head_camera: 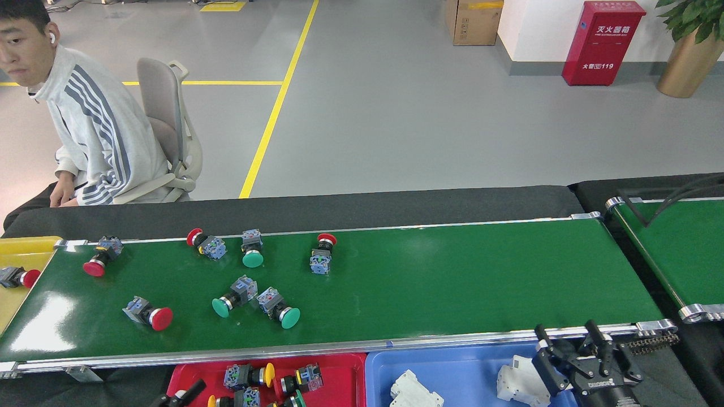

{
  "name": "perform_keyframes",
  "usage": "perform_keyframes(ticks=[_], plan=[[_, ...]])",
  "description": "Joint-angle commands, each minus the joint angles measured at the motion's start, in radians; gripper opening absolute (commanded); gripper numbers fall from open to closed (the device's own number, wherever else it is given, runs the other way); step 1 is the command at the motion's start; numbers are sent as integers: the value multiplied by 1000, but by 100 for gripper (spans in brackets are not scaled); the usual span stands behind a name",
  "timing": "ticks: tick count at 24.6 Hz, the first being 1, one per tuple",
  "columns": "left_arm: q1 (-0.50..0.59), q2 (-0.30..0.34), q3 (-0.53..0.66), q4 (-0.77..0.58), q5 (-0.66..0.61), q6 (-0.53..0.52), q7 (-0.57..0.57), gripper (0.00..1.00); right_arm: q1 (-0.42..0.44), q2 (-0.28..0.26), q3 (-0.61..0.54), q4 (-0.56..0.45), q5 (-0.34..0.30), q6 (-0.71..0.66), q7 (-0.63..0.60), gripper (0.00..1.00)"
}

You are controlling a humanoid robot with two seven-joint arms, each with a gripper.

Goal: Pick switch part from conveyor to tray

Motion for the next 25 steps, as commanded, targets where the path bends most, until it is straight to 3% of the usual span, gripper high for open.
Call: perform_keyframes(ticks=[1, 4, 12, 18, 25], plan=[[-11, 4, 40, 6, 9, 173, 5, 100, -11, 2, 13, -35, 5, 103, 0, 98], [-17, 8, 137, 29, 12, 219, 3, 100, -11, 3, 16, -50, 5, 103, 3, 98], [-57, 27, 200, 82, 114, 222, -98, 100, -7, 2, 42, -51, 5, 101, 5, 98], [-175, 36, 217, 167, 105, 227, -126, 100, -11, 2, 45, -51, 5, 101, 6, 98], [-331, 102, 209, 344, 99, 230, -152, 100, -11, 3, 78, -51, 5, 101, 8, 98]])
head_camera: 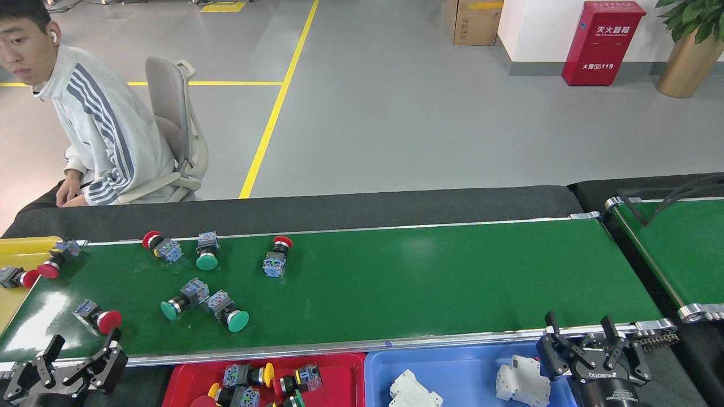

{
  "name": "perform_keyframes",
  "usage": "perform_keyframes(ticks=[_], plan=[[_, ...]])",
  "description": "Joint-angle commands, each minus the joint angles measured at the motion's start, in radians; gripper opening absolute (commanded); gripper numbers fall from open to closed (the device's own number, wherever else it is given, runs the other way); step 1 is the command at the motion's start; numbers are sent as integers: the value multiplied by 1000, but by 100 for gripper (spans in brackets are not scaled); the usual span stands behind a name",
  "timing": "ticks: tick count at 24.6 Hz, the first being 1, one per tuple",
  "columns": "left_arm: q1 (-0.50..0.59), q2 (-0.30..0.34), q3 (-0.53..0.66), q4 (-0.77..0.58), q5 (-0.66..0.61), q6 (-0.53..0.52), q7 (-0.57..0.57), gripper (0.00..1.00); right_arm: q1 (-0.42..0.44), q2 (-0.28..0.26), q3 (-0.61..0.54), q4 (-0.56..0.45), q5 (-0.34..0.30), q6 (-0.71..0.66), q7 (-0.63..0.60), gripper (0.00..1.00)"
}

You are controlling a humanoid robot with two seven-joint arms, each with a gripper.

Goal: Pick switch part from conveyor to tray

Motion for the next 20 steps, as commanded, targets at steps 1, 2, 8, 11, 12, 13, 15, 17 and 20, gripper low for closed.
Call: perform_keyframes(ticks=[1, 2, 8, 11, 12, 13, 15, 17, 20], plan=[[-32, 36, 3, 45, -2, 6, 0, 100, -11, 2, 8, -14, 1, 0, 0, 98], [-52, 50, 1, 77, -2, 6, 0, 100, -11, 2, 11, -14, 1, 0, 0, 98], [-166, 99, -2, 244, -2, 3, 0, 100, -13, 4, 27, -16, 1, 1, 0, 98], [-242, 124, -48, 352, -2, 6, 0, 100, -14, 4, 27, -16, 1, 0, 1, 98], [-273, 130, -58, 396, -2, 10, 1, 100, -16, 4, 27, -16, 1, 1, 3, 98], [-305, 139, -66, 448, -2, 21, 1, 100, -17, 4, 27, -16, 1, 1, 7, 98], [-356, 150, -77, 533, 0, 35, 3, 99, -19, 4, 28, -14, 1, 1, 12, 98], [-387, 155, -89, 580, 0, 35, 9, 91, -19, 5, 34, -14, 1, 1, 12, 98], [-384, 152, -91, 580, 12, 16, 12, 42, -19, 7, 51, -16, 1, 7, 12, 98]])
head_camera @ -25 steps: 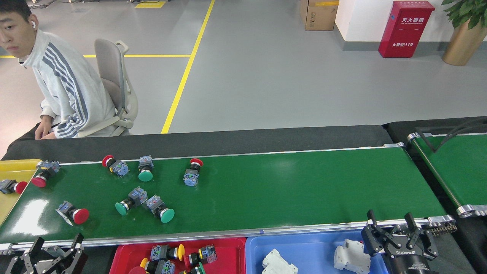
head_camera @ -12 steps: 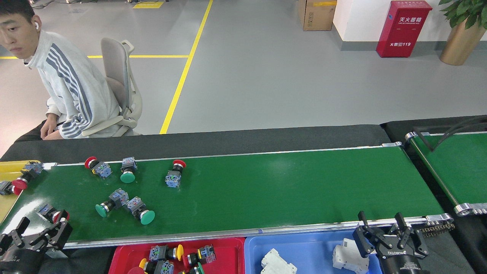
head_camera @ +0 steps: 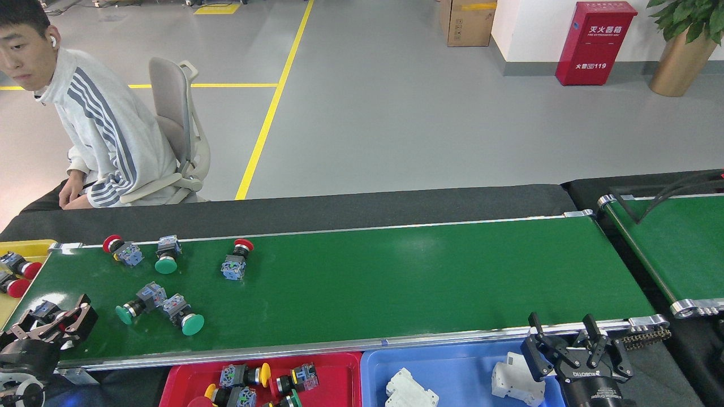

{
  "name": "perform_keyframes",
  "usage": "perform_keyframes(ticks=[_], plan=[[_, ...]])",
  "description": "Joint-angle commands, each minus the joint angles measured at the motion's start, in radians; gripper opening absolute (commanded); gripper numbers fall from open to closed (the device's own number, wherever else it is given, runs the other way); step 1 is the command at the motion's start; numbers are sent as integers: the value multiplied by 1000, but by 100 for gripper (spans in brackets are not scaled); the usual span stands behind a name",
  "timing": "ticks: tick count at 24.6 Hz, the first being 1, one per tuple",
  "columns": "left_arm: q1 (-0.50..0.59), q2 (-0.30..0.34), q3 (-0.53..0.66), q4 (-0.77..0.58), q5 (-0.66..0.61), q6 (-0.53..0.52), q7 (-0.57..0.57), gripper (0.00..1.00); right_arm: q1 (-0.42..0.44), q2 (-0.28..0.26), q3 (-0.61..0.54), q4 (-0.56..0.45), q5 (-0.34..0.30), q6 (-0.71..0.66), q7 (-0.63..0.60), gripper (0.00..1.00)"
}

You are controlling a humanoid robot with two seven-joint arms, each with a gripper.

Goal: Pick switch part from conveyor to tray

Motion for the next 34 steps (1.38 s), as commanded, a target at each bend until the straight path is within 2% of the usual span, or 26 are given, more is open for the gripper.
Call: perform_keyframes(ticks=[1, 3, 7, 9, 15, 18, 19, 20, 23, 24, 25, 26, 29, 32, 34], plan=[[-7, 13, -1, -10, 7, -30, 13, 24, -11, 5, 1, -15, 1, 3, -1, 98], [2, 10, 1, -18, 9, -61, 19, 14, -11, 4, 1, -15, 1, 3, -1, 98], [63, 6, 1, -116, 10, -79, 39, 8, -11, 5, 1, -15, 1, 3, -1, 98], [124, 2, 1, -217, 21, -114, 39, 6, -11, 5, 1, -15, 1, 2, -1, 98], [374, -14, 1, -571, 111, -318, 36, 6, -3, -4, 3, -16, 1, -7, -4, 98], [513, -62, -2, -768, 116, -395, 36, 7, 1, -3, 12, -52, 1, -7, -2, 98], [562, -76, -4, -825, 116, -450, 33, 8, 6, -3, 23, -72, 1, -7, -2, 98], [591, -83, -5, -852, 114, -482, 30, 8, 11, -3, 32, -81, 1, -7, -2, 98], [652, -91, -77, -906, 108, -485, 19, 18, 40, -1, 49, -113, 1, -7, -2, 98], [657, -94, -117, -920, 108, -485, 15, 36, 49, -1, 49, -116, 1, -7, -2, 98], [661, -103, -142, -938, 105, -485, 12, 65, 55, -1, 49, -116, 1, -7, -2, 98], [674, -119, -152, -958, 105, -485, 12, 100, 57, -1, 49, -116, 1, -7, -2, 98], [697, -154, -157, -989, 104, -485, 12, 100, 69, -3, 49, -116, 1, -7, -2, 98], [692, -154, -143, -981, 104, -485, 12, 100, 69, -3, 49, -116, 1, -7, -4, 98], [691, -154, -106, -983, 107, -383, 13, 100, 72, -4, 46, -116, 1, -6, -4, 98]])
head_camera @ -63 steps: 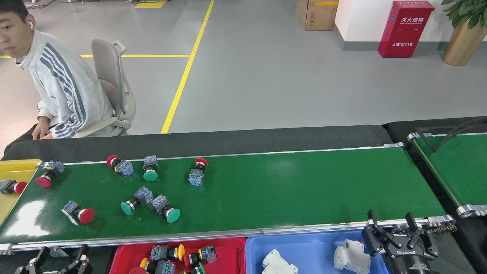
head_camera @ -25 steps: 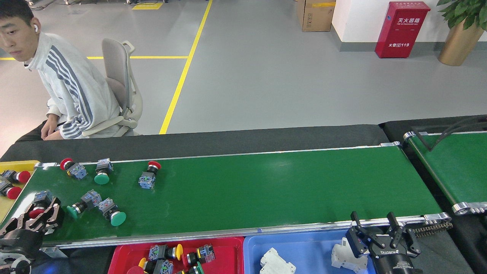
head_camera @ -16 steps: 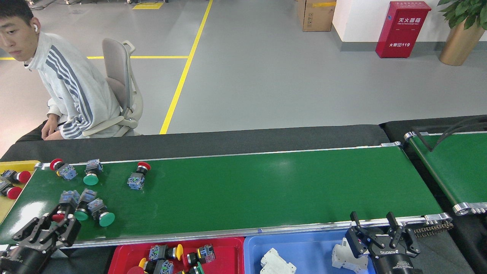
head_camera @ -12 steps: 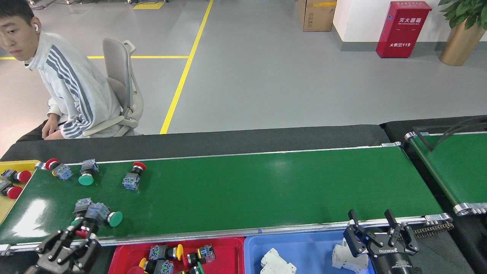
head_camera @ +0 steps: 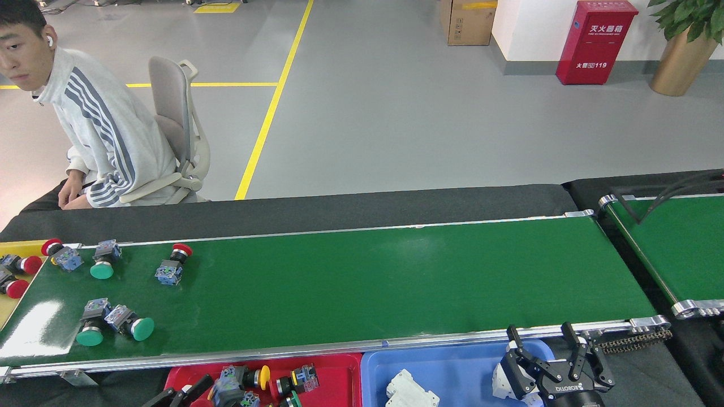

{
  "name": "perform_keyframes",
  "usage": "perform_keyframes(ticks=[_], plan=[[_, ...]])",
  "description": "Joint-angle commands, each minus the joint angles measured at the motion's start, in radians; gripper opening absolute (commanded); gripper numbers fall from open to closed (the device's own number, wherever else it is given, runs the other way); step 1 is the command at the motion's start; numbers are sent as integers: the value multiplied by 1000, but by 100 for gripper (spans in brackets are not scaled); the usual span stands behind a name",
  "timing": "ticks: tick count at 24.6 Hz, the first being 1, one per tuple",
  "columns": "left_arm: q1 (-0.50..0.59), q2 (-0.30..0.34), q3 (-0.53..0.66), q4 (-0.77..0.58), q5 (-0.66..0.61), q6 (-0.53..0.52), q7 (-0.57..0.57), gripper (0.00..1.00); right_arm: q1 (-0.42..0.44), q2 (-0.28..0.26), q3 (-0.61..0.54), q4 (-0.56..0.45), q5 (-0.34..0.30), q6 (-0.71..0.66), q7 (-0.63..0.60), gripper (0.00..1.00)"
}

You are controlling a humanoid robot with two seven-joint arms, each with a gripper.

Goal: Pick switch part from conveyor to tray

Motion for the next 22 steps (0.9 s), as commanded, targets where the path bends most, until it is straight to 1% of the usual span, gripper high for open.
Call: perform_keyframes(ticks=[1, 3, 5, 7, 9, 15, 17, 20, 22], plan=[[-7, 4, 42, -7, 3, 137, 3, 100, 2, -6, -4, -16, 1, -1, -7, 98], [-7, 7, 94, 7, 6, 269, 4, 100, 3, -6, -8, -16, 1, -1, -9, 98], [-9, 8, 140, 55, 6, 339, 3, 100, 3, -7, -11, -16, 1, -1, -10, 98], [-9, 11, 193, 90, 8, 352, 3, 100, 3, -14, -15, -14, 1, -1, -10, 98], [-7, 14, 220, 101, 6, 347, 3, 100, 3, -14, -15, -14, 1, -1, -9, 98], [-27, 14, 225, 99, 3, 356, 0, 100, 3, -14, -14, -14, 1, -1, -9, 98], [-61, 16, 225, 119, -8, 370, 0, 100, 3, -14, -12, -14, 1, -1, -9, 98], [-131, 14, 225, 170, -97, 424, 0, 100, 3, -14, -11, -14, 1, -1, -9, 98], [-171, 14, 225, 200, -146, 435, 0, 100, 3, -14, -11, -14, 1, -1, -9, 98]])
